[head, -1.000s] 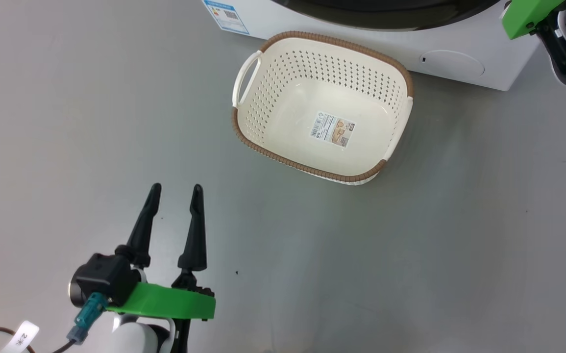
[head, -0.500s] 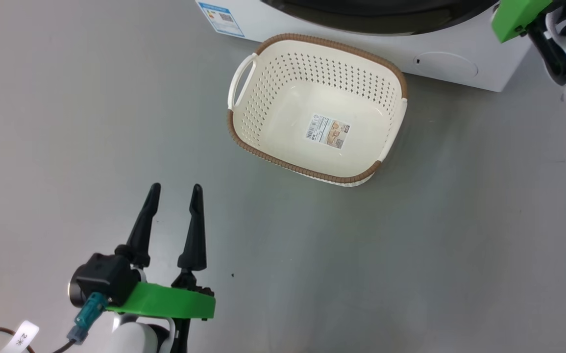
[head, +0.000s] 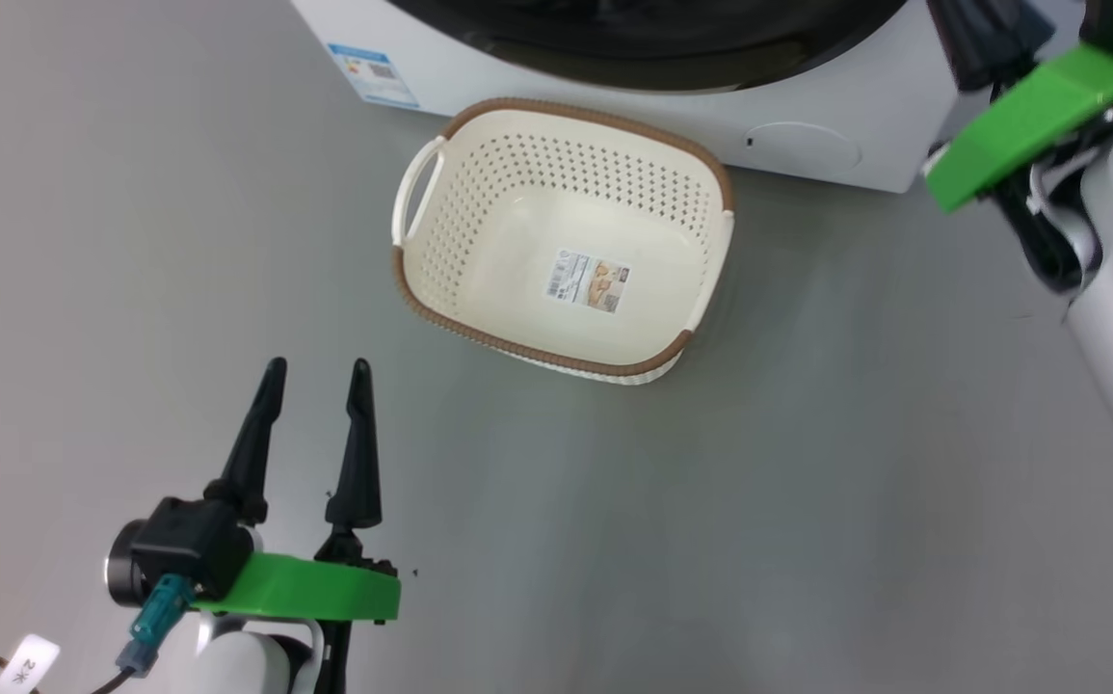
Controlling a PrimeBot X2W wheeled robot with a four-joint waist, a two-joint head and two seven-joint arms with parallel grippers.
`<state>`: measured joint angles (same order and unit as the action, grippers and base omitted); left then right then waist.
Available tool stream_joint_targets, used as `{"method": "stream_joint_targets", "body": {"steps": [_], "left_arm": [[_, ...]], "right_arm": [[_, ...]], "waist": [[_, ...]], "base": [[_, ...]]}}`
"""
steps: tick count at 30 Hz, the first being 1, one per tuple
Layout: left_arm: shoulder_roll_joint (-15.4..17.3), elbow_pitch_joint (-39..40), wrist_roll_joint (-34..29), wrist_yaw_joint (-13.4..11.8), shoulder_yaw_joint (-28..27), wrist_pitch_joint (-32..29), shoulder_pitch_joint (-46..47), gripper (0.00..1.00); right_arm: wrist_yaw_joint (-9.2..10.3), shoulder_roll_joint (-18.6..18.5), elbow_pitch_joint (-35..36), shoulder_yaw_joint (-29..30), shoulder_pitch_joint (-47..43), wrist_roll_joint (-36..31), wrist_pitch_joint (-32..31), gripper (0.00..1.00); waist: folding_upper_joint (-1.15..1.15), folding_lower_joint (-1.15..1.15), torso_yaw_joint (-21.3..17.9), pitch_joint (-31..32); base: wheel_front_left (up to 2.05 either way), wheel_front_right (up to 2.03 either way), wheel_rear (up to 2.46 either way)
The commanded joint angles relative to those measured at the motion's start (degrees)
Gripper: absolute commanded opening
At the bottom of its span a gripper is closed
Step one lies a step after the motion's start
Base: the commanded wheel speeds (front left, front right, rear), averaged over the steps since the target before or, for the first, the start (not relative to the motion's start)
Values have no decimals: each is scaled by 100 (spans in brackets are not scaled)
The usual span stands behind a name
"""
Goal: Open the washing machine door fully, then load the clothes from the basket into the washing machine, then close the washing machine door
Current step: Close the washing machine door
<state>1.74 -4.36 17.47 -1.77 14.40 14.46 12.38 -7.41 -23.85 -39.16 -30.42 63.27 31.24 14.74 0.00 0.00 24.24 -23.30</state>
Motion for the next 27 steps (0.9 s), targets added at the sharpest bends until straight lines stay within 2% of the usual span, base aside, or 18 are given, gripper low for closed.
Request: {"method": "stream_joint_targets", "body": {"steps": [1,3,4,5,6,7,16,27], "left_arm": [[114,75,-64,31,-252,53,71,100],[114,51,-128,61,-311,53,50,100],[114,40,-152,79,-337,53,38,100],[114,30,-177,91,-365,54,27,100],[114,24,-204,106,-395,54,17,100],[114,16,-221,122,-421,54,6,100],[136,-131,-326,251,-607,54,-38,100],[328,-308,-381,278,-709,52,-370,100]], "right_arm": [[-8,49,231,47,-283,24,25,0],[-8,21,470,167,-590,0,25,0],[-8,14,590,243,-750,-20,25,17],[-8,14,704,319,-907,-39,25,39],[-8,27,813,413,-1057,-59,25,74],[-8,46,904,495,-1211,-82,25,100],[-8,371,1510,1149,-2435,-381,26,100],[-8,793,1861,2095,-3822,-957,15,100]], "waist": [[0,0,-156,145],[0,0,-246,219],[0,0,-292,254],[0,0,-339,282],[0,0,-389,307],[0,0,-440,334],[0,0,-829,592],[0,0,-1268,1126]], "base": [[0,0,0],[0,0,0],[0,0,0],[0,0,0],[0,0,0],[0,0,0],[0,0,0],[0,0,0]]}}
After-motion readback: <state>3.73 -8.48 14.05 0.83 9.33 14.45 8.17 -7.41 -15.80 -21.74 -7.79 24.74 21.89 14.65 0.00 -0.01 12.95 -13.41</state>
